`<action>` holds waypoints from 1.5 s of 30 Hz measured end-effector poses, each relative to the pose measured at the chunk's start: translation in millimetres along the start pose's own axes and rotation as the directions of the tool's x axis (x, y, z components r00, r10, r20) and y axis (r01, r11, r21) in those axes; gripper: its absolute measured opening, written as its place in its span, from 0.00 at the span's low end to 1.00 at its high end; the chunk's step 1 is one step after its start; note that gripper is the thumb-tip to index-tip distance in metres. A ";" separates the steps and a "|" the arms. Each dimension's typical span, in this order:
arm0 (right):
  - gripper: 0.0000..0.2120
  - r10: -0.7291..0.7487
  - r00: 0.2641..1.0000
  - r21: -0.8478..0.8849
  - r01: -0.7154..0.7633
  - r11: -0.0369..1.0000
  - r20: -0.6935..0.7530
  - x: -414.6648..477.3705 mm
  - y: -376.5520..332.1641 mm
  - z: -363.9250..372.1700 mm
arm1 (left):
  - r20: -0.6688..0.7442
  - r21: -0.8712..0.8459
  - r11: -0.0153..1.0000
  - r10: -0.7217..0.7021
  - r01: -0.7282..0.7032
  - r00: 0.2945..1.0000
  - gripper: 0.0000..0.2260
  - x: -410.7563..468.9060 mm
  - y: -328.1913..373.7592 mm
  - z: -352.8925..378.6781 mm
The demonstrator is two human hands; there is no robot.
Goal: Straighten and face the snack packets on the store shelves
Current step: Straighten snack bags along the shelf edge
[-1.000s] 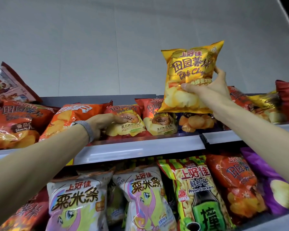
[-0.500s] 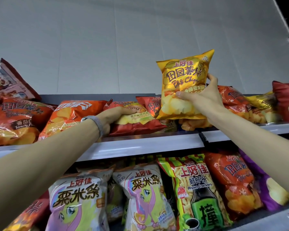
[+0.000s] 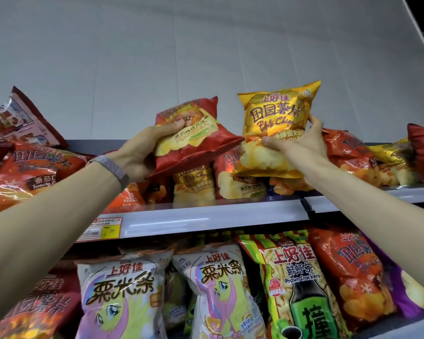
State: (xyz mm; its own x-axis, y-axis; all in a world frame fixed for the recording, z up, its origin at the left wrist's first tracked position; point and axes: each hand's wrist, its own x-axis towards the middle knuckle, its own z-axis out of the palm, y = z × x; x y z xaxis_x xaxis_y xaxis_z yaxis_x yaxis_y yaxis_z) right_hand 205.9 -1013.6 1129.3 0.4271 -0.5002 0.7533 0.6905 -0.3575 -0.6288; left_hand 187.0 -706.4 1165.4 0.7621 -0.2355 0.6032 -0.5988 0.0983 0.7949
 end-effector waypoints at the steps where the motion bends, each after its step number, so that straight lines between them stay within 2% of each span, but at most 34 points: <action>1: 0.59 0.010 0.999 -0.005 -0.010 1.000 0.034 -2.5 -0.7 7.2 | -0.007 -0.018 0.999 0.047 -0.048 0.999 0.24 -1.8 5.5 -2.7; 6: 0.59 0.038 0.977 -0.006 -0.037 0.999 0.211 -25.6 -5.3 61.7 | -0.133 0.001 0.980 0.197 -0.199 0.971 0.21 -16.3 26.3 -16.0; 8: 0.58 0.061 0.949 -0.015 -0.060 0.998 0.308 -32.9 -8.6 87.5 | -0.171 0.035 0.970 0.241 -0.239 0.955 0.26 -18.9 31.8 -25.6; 11: 0.50 0.116 0.830 -0.061 -0.098 0.993 0.546 -40.1 -15.0 120.4 | -0.245 0.097 0.959 0.282 -0.266 0.928 0.47 -24.9 39.7 -38.1; 12: 0.49 0.140 0.788 -0.092 -0.106 0.990 0.599 -39.5 -15.7 129.9 | -0.253 0.118 0.954 0.296 -0.274 0.921 0.50 -27.4 42.1 -40.5; 13: 0.49 0.172 0.759 -0.134 -0.113 0.985 0.628 -39.2 -16.4 136.5 | -0.253 0.134 0.949 0.310 -0.284 0.917 0.51 -30.2 43.7 -42.4; 16: 0.61 0.269 0.672 -0.236 -0.143 0.961 0.690 -36.1 -13.3 146.3 | -0.265 0.158 0.937 0.344 -0.312 0.901 0.50 -39.3 45.3 -43.5; 19: 0.62 0.286 0.623 -0.240 -0.159 0.958 0.728 -34.1 -8.4 146.1 | -0.275 0.199 0.937 0.334 -0.286 0.902 0.49 -44.6 41.2 -41.6; 22: 0.55 0.233 0.650 -0.218 -0.105 0.970 0.723 -38.7 -7.6 136.7 | -0.277 0.239 0.938 0.313 -0.250 0.908 0.49 -45.6 30.7 -32.9; 23: 0.48 0.190 0.670 -0.198 -0.065 0.978 0.718 -41.9 -9.1 130.9 | -0.289 0.251 0.940 0.301 -0.231 0.909 0.46 -45.9 26.7 -28.4; 25: 0.28 0.117 0.709 -0.153 -0.013 0.988 0.695 -41.6 -7.2 117.5 | -0.304 0.261 0.947 0.265 -0.187 0.915 0.43 -44.2 19.3 -19.0; 27: 0.17 0.109 0.758 -0.119 -0.042 0.992 0.643 -34.9 -3.3 98.1 | -0.306 0.259 0.951 0.247 -0.169 0.919 0.42 -38.5 12.9 -10.7; 31: 0.11 0.144 0.872 -0.042 -0.141 0.989 0.468 -22.3 2.1 49.5 | -0.283 0.261 0.954 0.223 -0.149 0.933 0.41 -18.2 -2.3 10.5; 33: 0.13 0.173 0.886 -0.034 -0.176 0.984 0.430 -20.2 5.8 25.7 | -0.264 0.289 0.949 0.205 -0.126 0.943 0.42 -7.4 -13.3 23.5; 37: 0.14 0.158 0.884 -0.055 -0.149 0.987 0.440 -20.8 12.9 -0.4 | -0.244 0.371 0.919 0.233 -0.132 0.941 0.50 8.5 -31.7 47.8; 40: 0.13 0.087 0.886 -0.088 -0.053 0.995 0.456 -25.0 15.9 -6.3 | -0.211 0.412 0.903 0.224 -0.121 0.952 0.48 15.8 -39.2 66.2; 42: 0.21 0.013 0.883 -0.156 0.069 0.985 0.469 -26.7 18.5 -9.2 | -0.196 0.469 0.875 0.233 -0.117 0.952 0.52 19.6 -43.1 79.7; 43: 0.23 -0.032 0.877 -0.210 0.150 0.966 0.480 -29.0 18.9 -10.3 | -0.201 0.498 0.860 0.240 -0.112 0.950 0.54 22.2 -46.2 85.3; 45: 0.21 -0.091 0.855 -0.310 0.281 0.908 0.511 -31.4 22.1 -12.1 | -0.228 0.528 0.845 0.232 -0.080 0.946 0.54 28.5 -53.9 94.5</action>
State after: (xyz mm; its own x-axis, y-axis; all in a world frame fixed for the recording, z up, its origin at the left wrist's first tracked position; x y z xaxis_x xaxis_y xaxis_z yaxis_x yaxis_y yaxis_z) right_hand 200.6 -1015.3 1089.5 0.6007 0.0076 0.7994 0.5663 -0.7098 -0.4188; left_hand 217.7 -809.8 1133.4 0.6377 0.0203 0.7700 -0.6976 -0.4085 0.5886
